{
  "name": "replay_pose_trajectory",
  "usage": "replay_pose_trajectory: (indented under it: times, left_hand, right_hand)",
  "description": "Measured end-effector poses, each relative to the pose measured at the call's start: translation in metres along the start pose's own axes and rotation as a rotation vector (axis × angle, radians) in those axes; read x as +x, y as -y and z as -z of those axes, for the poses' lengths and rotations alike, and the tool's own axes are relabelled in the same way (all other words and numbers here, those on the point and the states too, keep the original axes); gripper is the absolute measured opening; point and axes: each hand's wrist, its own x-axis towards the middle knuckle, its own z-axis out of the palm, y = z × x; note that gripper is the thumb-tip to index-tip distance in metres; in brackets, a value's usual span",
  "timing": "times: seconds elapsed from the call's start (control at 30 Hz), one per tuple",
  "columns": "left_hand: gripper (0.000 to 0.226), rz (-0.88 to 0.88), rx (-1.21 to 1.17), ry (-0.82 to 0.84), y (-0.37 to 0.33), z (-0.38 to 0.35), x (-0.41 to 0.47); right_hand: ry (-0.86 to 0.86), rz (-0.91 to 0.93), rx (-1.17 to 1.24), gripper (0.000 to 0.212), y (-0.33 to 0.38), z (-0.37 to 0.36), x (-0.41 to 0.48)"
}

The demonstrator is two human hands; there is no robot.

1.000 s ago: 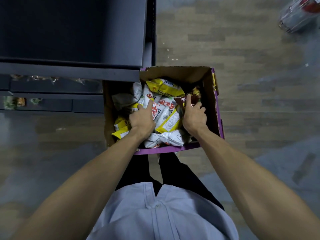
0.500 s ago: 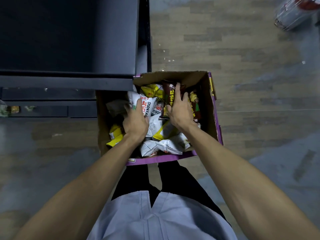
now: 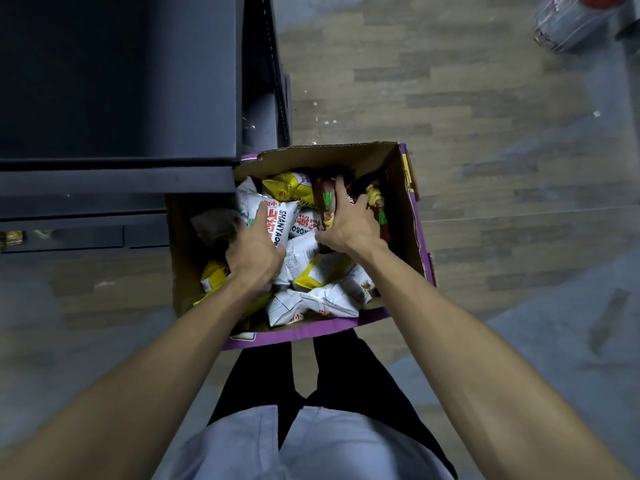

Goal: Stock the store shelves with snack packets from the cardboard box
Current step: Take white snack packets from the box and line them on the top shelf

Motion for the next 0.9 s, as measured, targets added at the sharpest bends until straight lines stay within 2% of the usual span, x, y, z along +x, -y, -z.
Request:
replay_pose_trajectory:
  times: [0.07, 0.23, 0.33, 0.5, 0.57, 0.67, 0.73, 0.8, 0.9]
  left_hand:
    - [0.087, -0.004, 0.037, 0.020, 0.001, 0.002, -0.002]
    - [0.087, -0.013, 0.065, 0.027, -0.001, 0.000, -0.009]
    - [0.087, -0.018, 0.075, 0.012, -0.001, -0.003, -0.010]
    - [0.085, -0.019, 0.025, 0.012, 0.003, -0.001, -0.007]
    - [0.084, -0.029, 0.014, 0.013, 0.005, 0.000, -0.009]
    - [0.083, -0.050, 0.008, -0.002, 0.006, -0.002, -0.013]
    - [0.084, -0.054, 0.003, -0.003, 0.006, -0.004, -0.014]
    - [0.085, -0.046, 0.024, -0.005, 0.006, -0.002, -0.012]
    - [0.078, -0.106, 0.218, -0.079, 0.003, 0.000, -0.018]
  right_hand:
    - [-0.031, 0.015, -0.051, 0.108, -0.002, -0.005, -0.013]
    - [0.063, -0.019, -0.240, 0.102, -0.003, -0.033, -0.024]
    - [0.081, -0.040, -0.273, 0.111, -0.002, -0.035, -0.019]
    - [0.185, -0.075, -0.167, 0.127, -0.003, -0.012, -0.015]
    - [0.244, -0.072, -0.212, 0.132, -0.002, -0.001, -0.016]
    - [0.243, -0.083, -0.250, 0.136, -0.003, 0.002, -0.021]
    - [0.195, -0.102, -0.218, 0.130, -0.002, -0.005, -0.026]
    - [0.099, -0.084, -0.191, 0.111, -0.001, -0.016, -0.031]
    - [-0.046, -0.042, -0.151, 0.086, -0.002, -0.029, -0.035]
